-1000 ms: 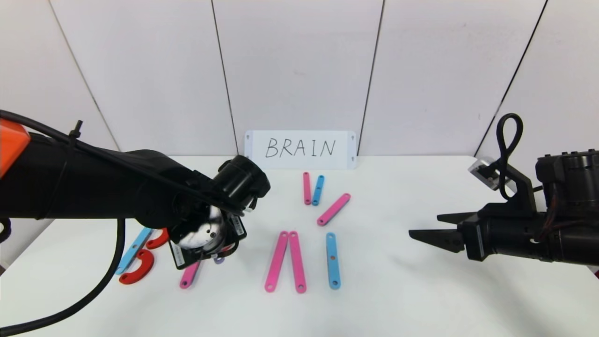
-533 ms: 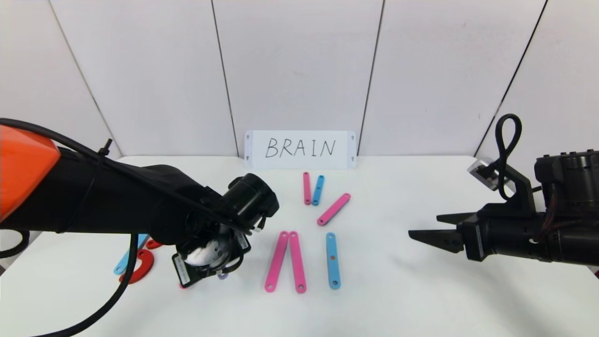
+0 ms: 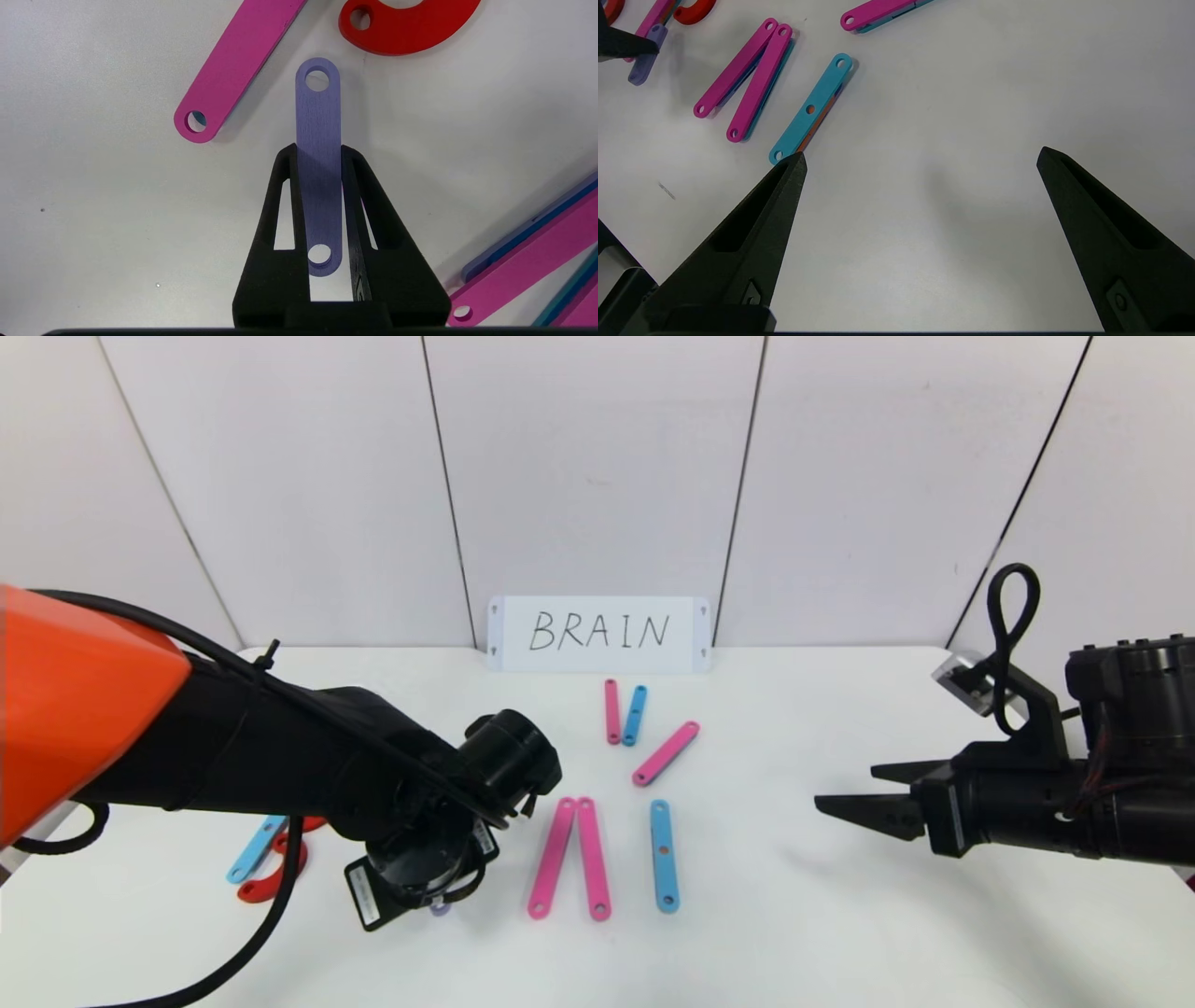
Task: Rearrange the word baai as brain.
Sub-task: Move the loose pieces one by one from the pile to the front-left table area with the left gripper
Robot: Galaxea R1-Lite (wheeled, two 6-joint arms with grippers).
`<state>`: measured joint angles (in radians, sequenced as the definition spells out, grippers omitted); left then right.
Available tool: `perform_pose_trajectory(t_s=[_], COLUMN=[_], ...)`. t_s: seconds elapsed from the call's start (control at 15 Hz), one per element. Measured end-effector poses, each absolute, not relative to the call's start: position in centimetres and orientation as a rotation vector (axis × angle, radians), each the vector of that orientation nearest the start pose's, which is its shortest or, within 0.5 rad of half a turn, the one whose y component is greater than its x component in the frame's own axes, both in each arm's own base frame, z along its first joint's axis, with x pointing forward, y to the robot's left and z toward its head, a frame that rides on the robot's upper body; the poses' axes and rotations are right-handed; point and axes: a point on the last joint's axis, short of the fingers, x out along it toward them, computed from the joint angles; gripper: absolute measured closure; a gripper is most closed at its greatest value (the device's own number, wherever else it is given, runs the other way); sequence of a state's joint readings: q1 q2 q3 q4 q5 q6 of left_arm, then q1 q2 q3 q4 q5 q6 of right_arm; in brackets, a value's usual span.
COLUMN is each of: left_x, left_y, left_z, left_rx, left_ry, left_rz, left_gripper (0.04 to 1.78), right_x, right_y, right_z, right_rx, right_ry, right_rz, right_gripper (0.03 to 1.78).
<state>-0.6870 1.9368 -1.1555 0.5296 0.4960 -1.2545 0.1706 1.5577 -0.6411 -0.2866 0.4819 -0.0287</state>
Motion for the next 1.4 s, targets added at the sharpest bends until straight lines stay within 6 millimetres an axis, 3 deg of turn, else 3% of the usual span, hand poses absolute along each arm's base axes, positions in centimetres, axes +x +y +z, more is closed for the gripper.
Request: perform_pose_trajectory(t_s=[1.4], left_x=[25.1], left_y=[-18.6], left_z=[10.2], left_rx=[-0.256], left_ry=[0.992], left_rz=[0.438], left_gripper=[1.55], right_x=[23.8], right_y=[5.3], right_z=[14.6], right_rx=[0.072], right_ry=[0.635], right_rz=[0.645], right_gripper=[0.08])
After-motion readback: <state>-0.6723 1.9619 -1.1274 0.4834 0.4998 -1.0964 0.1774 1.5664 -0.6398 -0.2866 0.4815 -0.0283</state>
